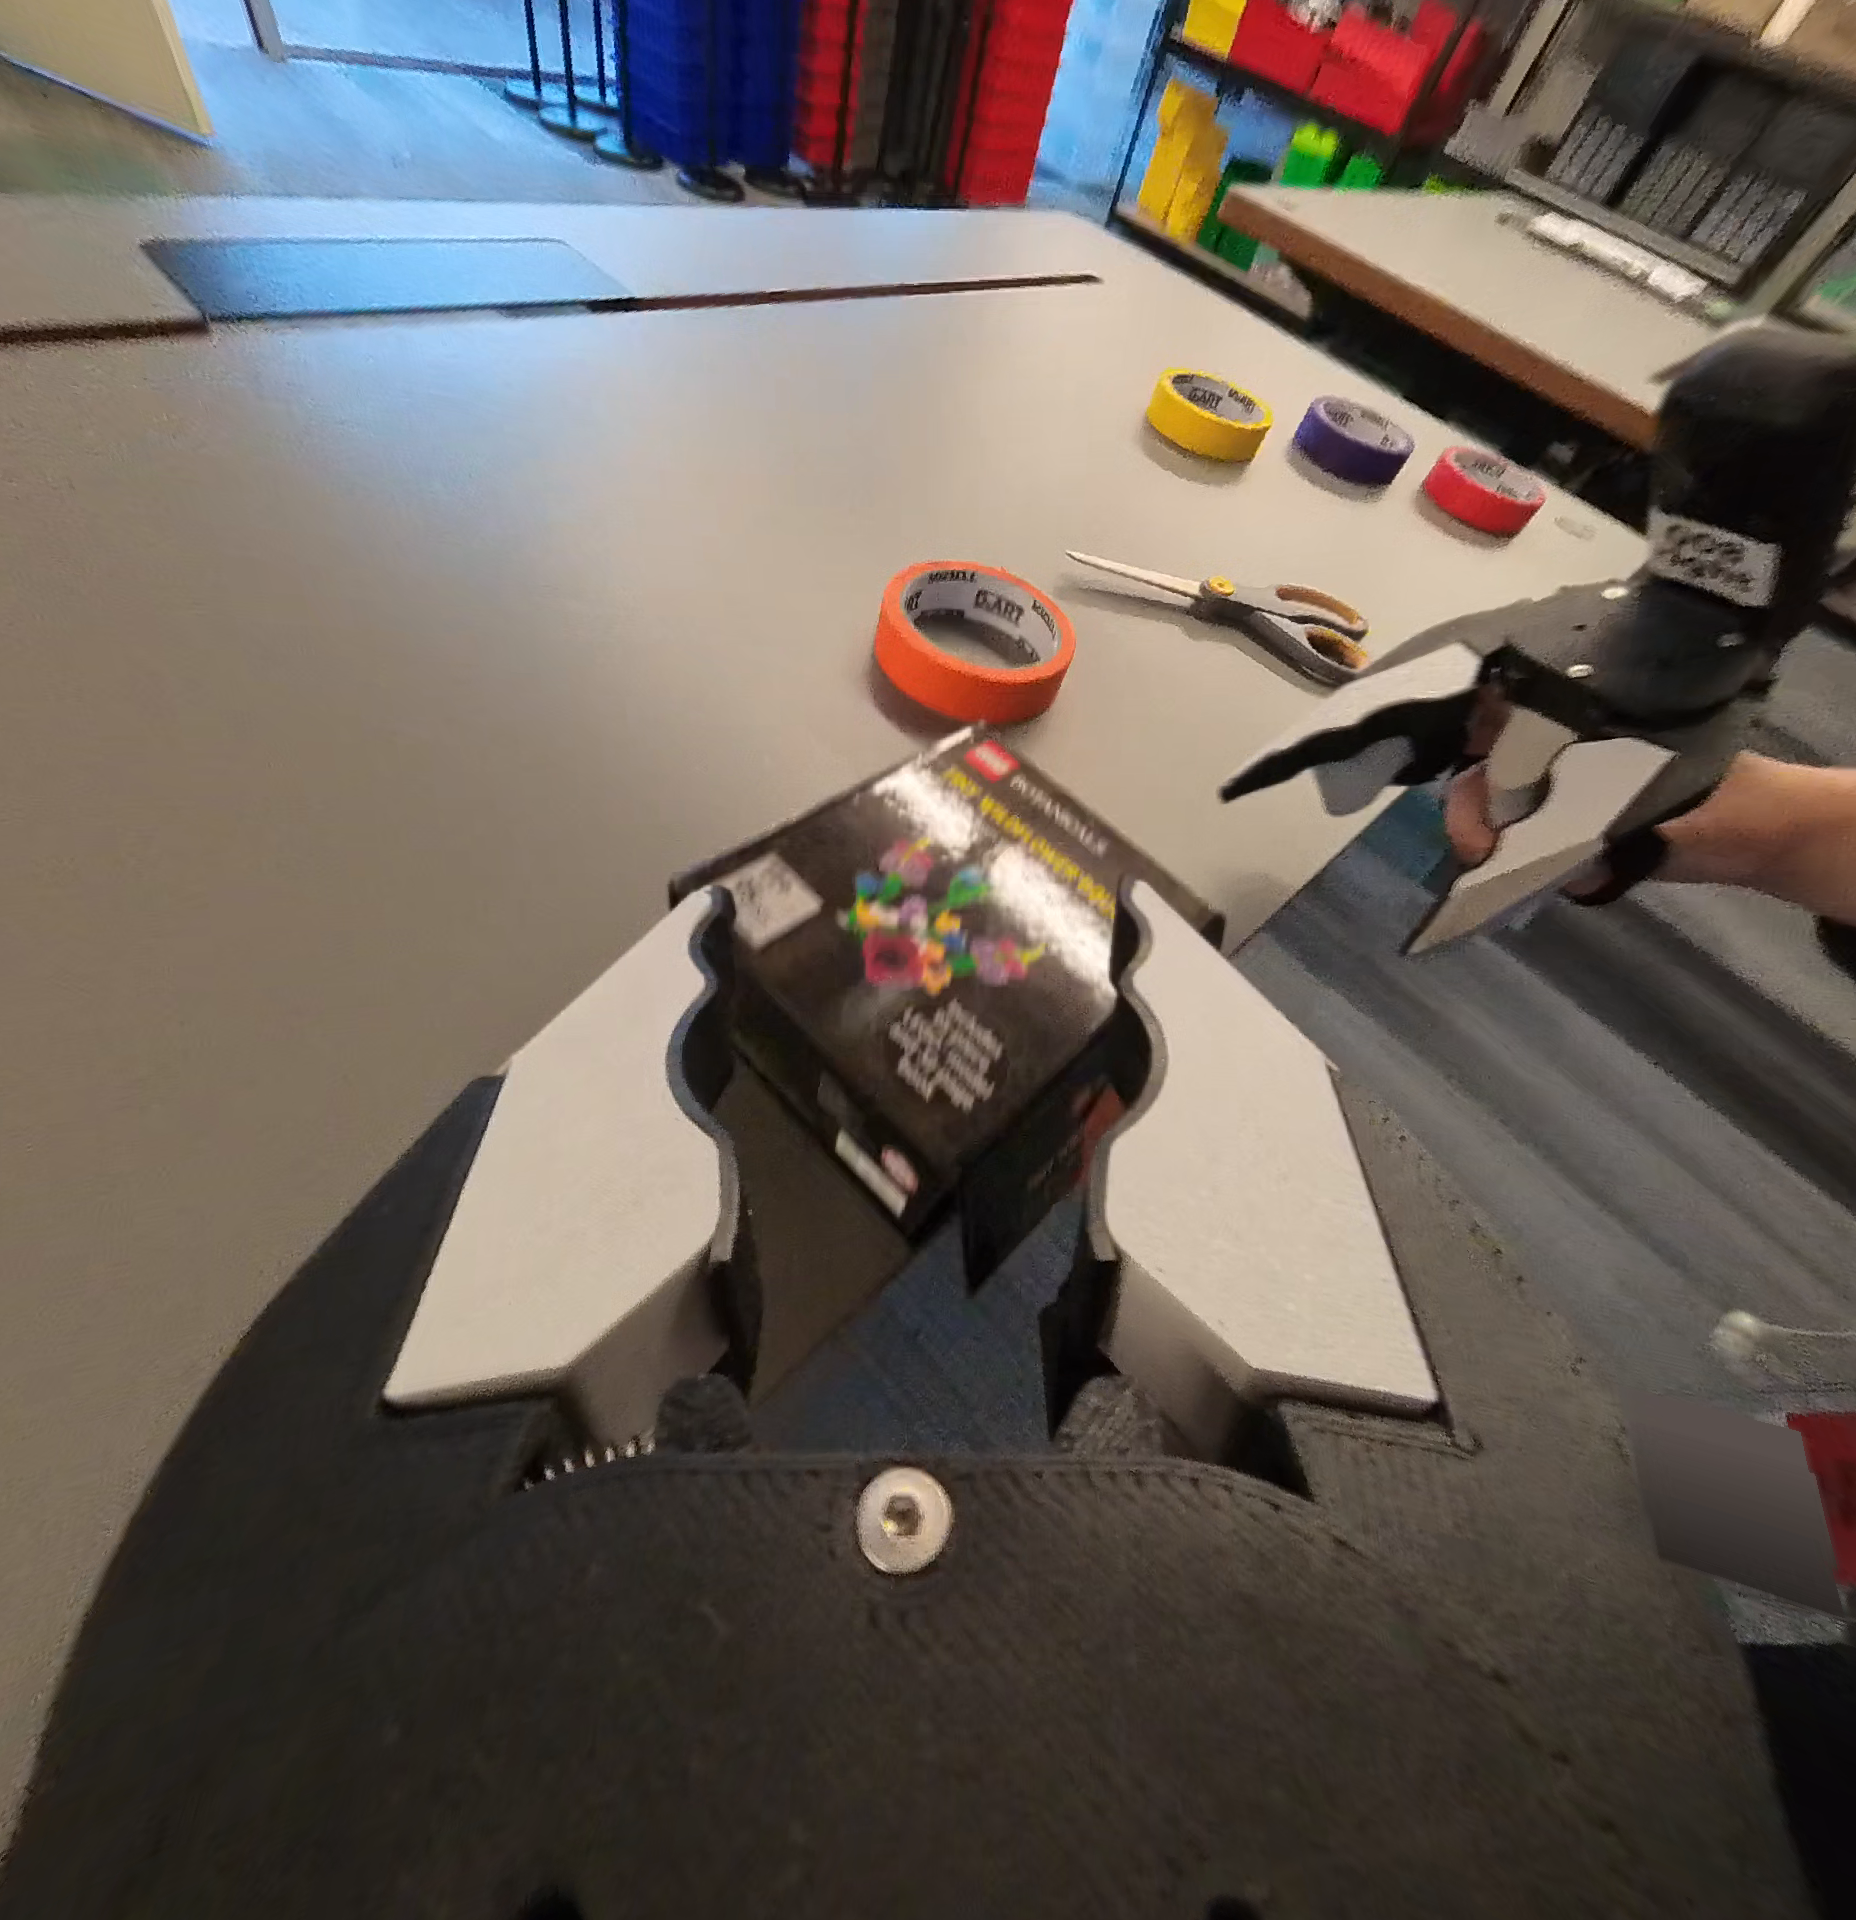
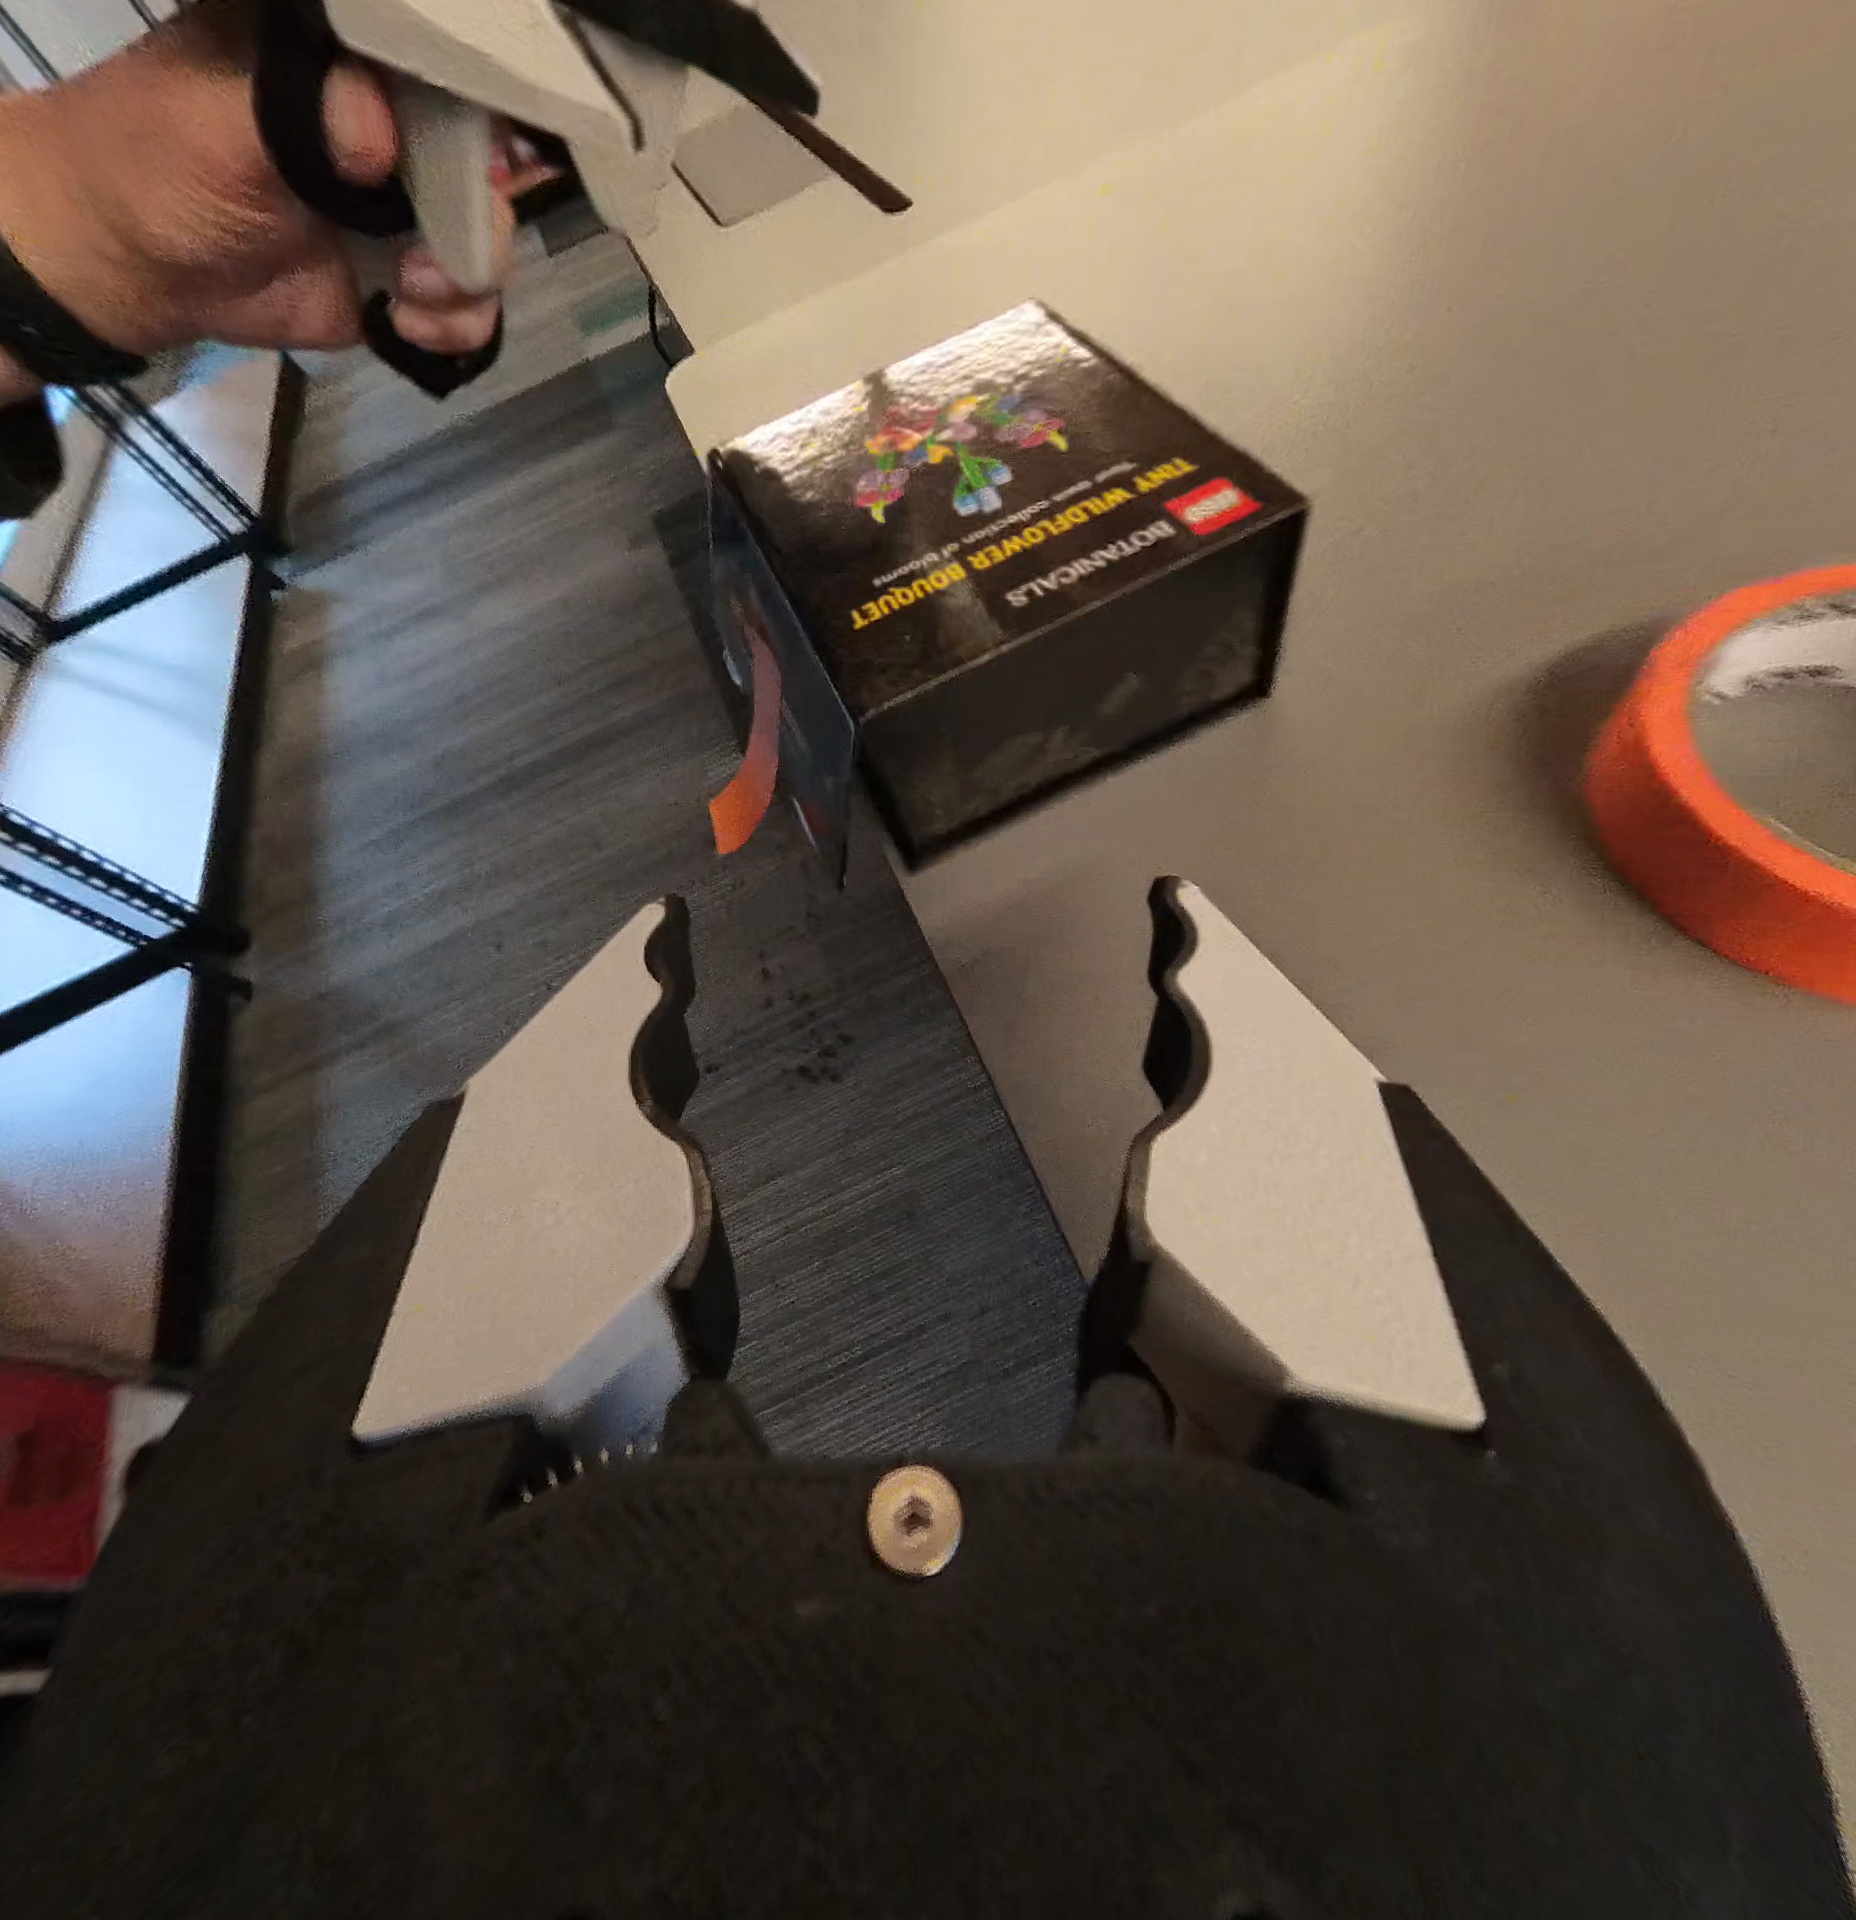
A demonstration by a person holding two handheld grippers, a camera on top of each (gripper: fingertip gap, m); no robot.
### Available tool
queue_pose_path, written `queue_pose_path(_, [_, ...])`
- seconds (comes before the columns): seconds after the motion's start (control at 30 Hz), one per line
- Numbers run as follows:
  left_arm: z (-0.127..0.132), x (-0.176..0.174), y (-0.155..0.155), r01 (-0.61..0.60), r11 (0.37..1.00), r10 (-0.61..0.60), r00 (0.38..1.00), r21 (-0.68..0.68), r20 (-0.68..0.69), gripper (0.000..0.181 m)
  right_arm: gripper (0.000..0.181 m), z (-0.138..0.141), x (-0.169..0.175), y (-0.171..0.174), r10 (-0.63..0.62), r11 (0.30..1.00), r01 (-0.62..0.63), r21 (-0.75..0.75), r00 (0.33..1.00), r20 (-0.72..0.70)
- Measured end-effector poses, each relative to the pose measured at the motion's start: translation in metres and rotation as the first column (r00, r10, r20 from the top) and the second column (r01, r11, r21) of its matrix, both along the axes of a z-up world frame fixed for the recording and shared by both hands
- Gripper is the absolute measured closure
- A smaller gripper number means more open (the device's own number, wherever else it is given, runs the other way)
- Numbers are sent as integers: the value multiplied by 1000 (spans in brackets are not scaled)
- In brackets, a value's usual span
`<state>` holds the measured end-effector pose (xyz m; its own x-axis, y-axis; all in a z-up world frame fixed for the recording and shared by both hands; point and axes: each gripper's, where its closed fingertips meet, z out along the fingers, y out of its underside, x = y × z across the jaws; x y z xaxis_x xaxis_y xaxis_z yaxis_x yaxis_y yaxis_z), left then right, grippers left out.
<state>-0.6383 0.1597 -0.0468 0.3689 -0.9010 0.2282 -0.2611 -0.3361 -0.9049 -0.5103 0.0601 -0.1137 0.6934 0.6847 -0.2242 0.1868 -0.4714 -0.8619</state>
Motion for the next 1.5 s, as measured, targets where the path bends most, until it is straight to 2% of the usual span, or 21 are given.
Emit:
queue_pose_path(0.07, [-18, -13, -3, 23, 999, -22, 1000, -34, 22, 106, 89, -5, -20, 15, -7, 1000, 7, -10, 1000, -30])
queue_pose_path(0.17, [-43, -15, -9, 119, 990, -119, 993, -75, 7, 106, 95, -14, -31, 30, -33, 999, 30, -39, 996, -79])
queue_pose_path(0.23, [-59, -14, -19, 188, 979, -190, 981, -83, -23, 115, 104, -20, -34, 35, -52, 997, 46, -59, 993, -104])
queue_pose_path(0.3, [-77, -15, -26, 207, 976, -212, 974, -62, -85, 116, 118, -20, -40, 37, -52, 997, 44, -57, 987, -149])
queue_pose_path(0.37, [-86, -11, -31, 220, 974, -224, 971, -52, -85, 121, 118, -22, -42, 40, -70, 997, 63, -54, 985, -161])
queue_pose_path(0.47, [-96, -3, -30, 227, 970, -234, 969, -88, -74, 132, 123, -28, -41, 43, -84, 996, 81, -33, 991, -104])
queue_pose_path(0.57, [-97, 0, -23, 195, 978, -199, 978, -73, -63, 141, 134, -30, -41, 46, -109, 994, 108, -12, 991, -71])
queue_pose_path(0.67, [-97, 1, -22, 163, 985, -166, 984, -57, -59, 142, 136, -30, -41, 47, -148, 988, 142, -57, 982, -118])
queue_pose_path(0.83, [-86, 2, -30, 157, 973, -176, 979, -167, -106, 142, 142, -19, -39, 38, -164, 973, 145, -182, 982, -92])
queue_pose_path(1.0, [-65, 4, -34, 134, 920, -193, 972, -369, -130, 143, 142, 2, -37, 33, -183, 917, 123, -380, 975, -125])
queue_pose_path(1.17, [-58, 6, -40, 128, 866, -261, 941, -484, -217, 143, 142, 8, -34, 28, -179, 828, 80, -555, 976, -126])
queue_pose_path(1.33, [-51, 10, -36, 128, 801, -360, 884, -585, -299, 144, 143, 15, -29, 36, -187, 768, 46, -638, 970, -154])
queue_pose_path(1.43, [-48, 14, -28, 120, 784, -376, 873, -609, -312, 144, 142, 18, -25, 43, -204, 741, 39, -670, 964, -169])
queue_pose_path(1.5, [-45, 16, -21, 122, 797, -361, 881, -592, -305, 145, 143, 20, -23, 48, -215, 727, 30, -686, 959, -185])
